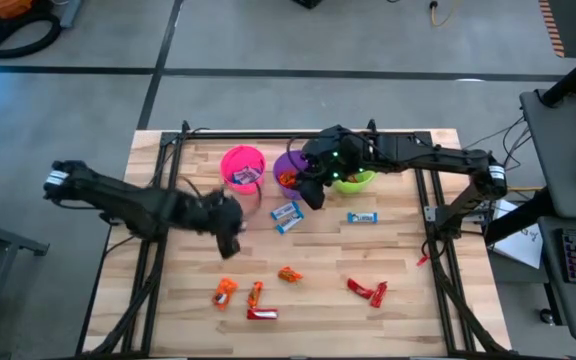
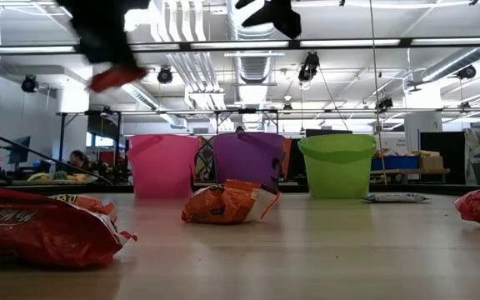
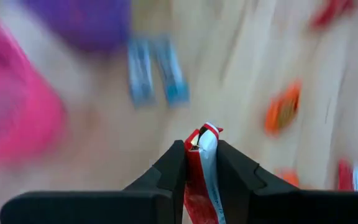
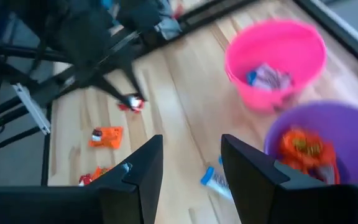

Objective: Organize candy in baskets
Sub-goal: Put the red chocolate into the green bucket

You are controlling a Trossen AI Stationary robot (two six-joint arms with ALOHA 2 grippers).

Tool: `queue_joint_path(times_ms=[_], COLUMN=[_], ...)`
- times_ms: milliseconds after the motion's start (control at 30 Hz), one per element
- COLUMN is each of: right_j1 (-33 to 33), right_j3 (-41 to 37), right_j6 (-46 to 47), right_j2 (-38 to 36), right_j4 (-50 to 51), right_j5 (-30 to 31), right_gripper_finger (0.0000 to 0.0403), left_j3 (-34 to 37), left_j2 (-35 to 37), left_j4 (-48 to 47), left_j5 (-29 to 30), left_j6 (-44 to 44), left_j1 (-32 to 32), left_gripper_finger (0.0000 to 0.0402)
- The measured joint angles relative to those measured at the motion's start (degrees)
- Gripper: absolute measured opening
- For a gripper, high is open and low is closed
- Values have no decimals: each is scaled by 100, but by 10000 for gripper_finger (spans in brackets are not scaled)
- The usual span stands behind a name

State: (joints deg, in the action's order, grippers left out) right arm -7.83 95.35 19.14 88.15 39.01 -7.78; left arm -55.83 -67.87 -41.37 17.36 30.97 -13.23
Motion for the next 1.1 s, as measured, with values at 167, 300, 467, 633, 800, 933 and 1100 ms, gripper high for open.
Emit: queue_joint_path(times_ms=[167,300,467,633,800,933,1100], right_j1=[97,194,266,272,268,290,296], right_j3=[0,0,0,0,0,0,-2], right_j6=[-522,-698,-829,-879,-879,-883,-902], right_j2=[-52,-52,-47,-45,5,68,112], right_j4=[-474,-716,-1131,-1685,-1917,-1975,-1961], right_j5=[-17,-16,-16,-16,-16,-18,-18], right_gripper_finger=[162,171,182,185,185,185,184], left_j3=[-233,-229,-226,-226,-226,-226,-226], left_j2=[685,939,946,814,628,495,411], left_j4=[1502,2879,3505,4036,4506,4925,4942], left_j5=[-196,-751,-892,-1052,-1066,-1065,-1085], left_j6=[-1414,-1965,-2301,-2311,-2303,-2367,-2390], left_j1=[933,1395,1542,1539,1538,1538,1538], left_gripper_finger=[50,50,50,50,50,50,50])
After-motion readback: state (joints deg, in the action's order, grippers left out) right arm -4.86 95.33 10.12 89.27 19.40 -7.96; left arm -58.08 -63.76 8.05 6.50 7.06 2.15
